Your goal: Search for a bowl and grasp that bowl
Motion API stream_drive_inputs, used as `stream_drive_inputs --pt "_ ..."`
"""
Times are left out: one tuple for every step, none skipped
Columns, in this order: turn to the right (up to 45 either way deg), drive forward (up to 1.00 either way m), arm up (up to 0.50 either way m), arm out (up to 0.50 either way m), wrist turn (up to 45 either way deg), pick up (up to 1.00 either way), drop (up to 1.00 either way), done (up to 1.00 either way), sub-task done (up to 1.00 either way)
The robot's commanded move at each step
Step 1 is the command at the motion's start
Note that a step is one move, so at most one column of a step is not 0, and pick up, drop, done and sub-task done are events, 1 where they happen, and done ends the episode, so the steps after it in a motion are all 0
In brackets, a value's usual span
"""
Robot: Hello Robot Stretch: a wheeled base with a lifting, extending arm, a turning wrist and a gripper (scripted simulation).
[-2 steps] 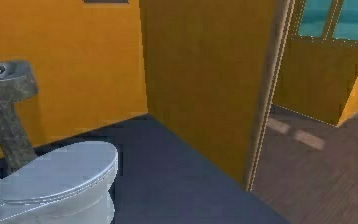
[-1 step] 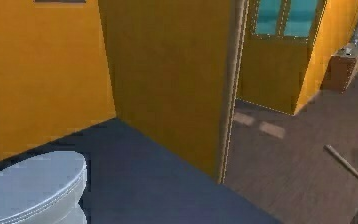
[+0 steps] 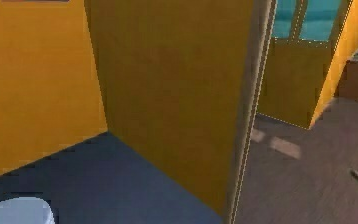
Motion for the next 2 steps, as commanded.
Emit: stream_drive_inputs --pt "39.0 0.0 0.0 0.0 0.0 0.0 0.0 0.0 0.0" --pt "0.0 1.0 0.0 0.0 0.0 0.0 0.0 0.0 0.0"
